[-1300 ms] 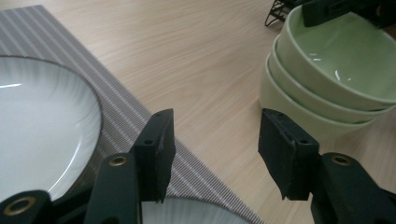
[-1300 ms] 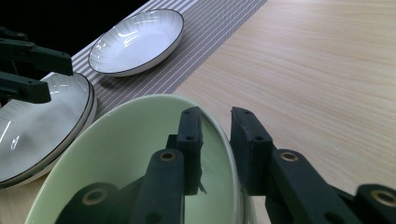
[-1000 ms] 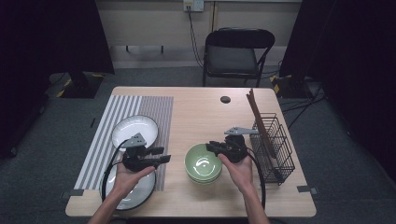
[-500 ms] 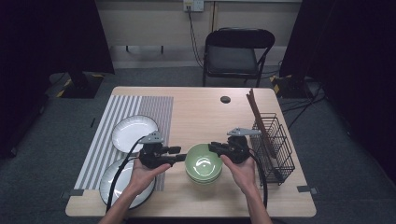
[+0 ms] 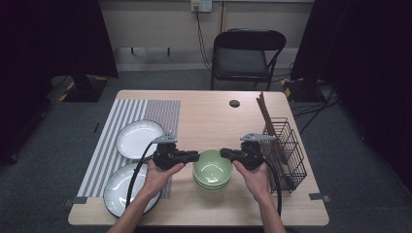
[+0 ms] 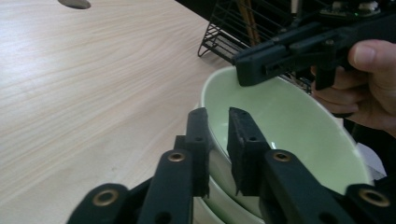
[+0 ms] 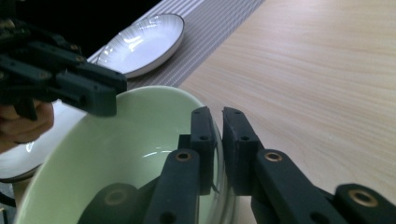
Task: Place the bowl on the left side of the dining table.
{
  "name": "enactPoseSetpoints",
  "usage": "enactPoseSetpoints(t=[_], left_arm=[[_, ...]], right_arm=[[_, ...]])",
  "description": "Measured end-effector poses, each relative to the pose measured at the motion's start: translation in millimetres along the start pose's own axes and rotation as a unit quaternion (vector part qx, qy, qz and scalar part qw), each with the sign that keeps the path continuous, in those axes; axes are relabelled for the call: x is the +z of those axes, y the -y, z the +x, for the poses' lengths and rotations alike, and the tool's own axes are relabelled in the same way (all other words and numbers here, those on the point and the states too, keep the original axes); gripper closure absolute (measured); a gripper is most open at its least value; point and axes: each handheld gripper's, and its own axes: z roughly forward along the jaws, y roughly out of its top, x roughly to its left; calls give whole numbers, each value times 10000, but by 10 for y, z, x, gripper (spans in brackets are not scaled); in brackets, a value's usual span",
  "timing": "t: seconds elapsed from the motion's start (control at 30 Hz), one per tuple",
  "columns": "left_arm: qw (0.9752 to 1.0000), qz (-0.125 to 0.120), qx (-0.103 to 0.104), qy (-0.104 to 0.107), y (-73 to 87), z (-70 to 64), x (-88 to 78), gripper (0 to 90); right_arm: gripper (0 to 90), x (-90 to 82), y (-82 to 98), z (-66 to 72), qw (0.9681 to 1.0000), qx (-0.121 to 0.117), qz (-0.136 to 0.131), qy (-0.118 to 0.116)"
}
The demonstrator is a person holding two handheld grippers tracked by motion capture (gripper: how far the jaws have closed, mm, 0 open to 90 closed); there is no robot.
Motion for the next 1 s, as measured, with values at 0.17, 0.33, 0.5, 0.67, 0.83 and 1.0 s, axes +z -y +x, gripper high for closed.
enactPoseSetpoints(t=[0.17,0.33,0.5,0.67,0.83,1.0], left_arm=[[9999,109,61,-61,-41,18,34,828],[9999,129,9,-75,-56,21,52,838],[9996,232,78,-113,-60,45,88,855],[9996,265,-8,-107,-59,71,123,860],[9996,267,-47,-28,-69,101,145,858],[9995,308,72,-40,-77,69,139,829]], right_arm=[[856,29,60,-25,10000,40,51,35],[856,30,65,-37,10000,65,30,3],[803,24,56,-22,9999,64,-106,-16],[832,46,-14,19,10000,-52,21,22],[846,80,-7,-22,9999,129,-9,-82],[848,75,4,-24,9999,99,-16,-87]])
